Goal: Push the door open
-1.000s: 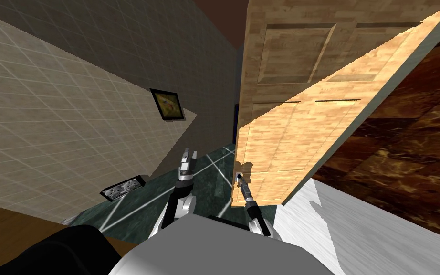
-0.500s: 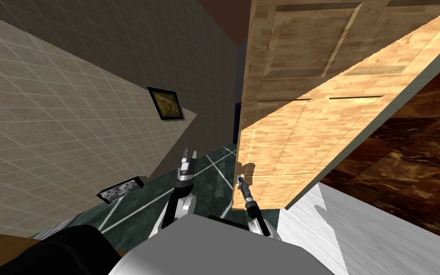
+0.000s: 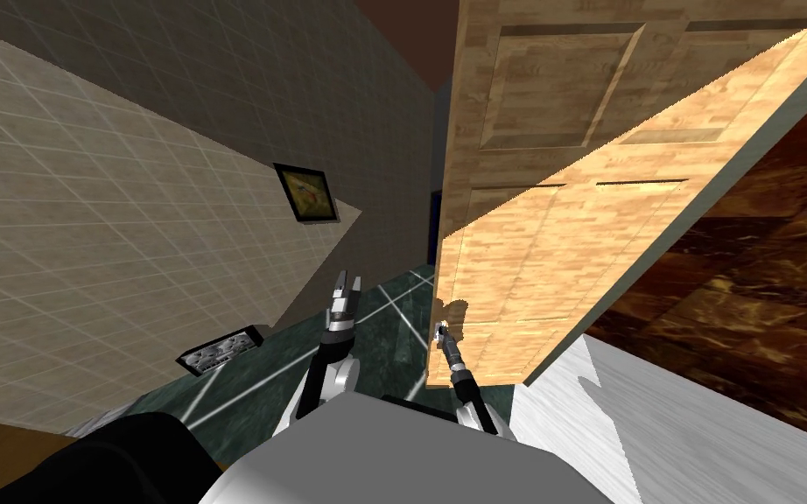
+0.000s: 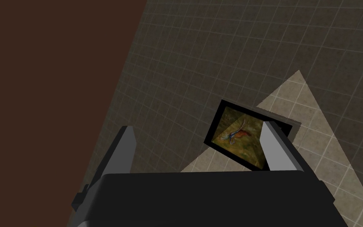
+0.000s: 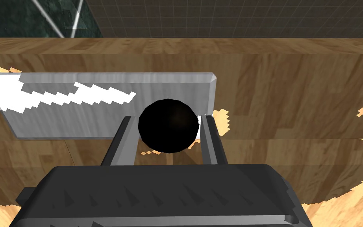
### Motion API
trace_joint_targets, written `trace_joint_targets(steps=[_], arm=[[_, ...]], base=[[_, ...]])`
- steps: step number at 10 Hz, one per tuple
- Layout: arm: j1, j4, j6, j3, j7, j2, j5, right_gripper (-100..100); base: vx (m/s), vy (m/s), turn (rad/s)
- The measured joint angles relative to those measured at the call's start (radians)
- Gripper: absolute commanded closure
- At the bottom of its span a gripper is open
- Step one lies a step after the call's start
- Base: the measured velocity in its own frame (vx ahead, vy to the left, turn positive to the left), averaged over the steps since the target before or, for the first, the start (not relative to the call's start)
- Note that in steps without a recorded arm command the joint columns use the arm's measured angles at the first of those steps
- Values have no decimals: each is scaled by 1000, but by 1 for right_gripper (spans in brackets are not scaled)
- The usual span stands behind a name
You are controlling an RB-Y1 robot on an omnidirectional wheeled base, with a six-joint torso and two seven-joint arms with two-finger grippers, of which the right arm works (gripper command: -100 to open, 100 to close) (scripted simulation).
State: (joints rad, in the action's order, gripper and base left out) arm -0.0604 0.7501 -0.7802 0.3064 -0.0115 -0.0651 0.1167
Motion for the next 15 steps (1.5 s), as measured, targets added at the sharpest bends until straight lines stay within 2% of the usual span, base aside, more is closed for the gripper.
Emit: trace_joint_targets(steps=[1, 2, 6, 7, 9, 11, 14, 15], arm=[[-6, -15, -1, -10, -2, 1, 3, 100], [-4, -12, 4, -21, -6, 1, 7, 100], [-40, -55, -8, -85, -26, 9, 27, 100], [-37, -42, -5, -94, -26, 4, 30, 100], [-45, -49, 4, -126, -31, 6, 40, 100], [-39, -42, 14, -155, -41, 10, 49, 100], [-43, -53, 12, -174, -47, 7, 57, 100], [-36, -41, 18, -182, -50, 4, 61, 100]], base=[[158, 96, -61], [152, 85, -40], [178, 144, -78], [137, 118, -69], [178, 131, -85], [143, 95, -50], [183, 78, -50], [206, 94, -62]])
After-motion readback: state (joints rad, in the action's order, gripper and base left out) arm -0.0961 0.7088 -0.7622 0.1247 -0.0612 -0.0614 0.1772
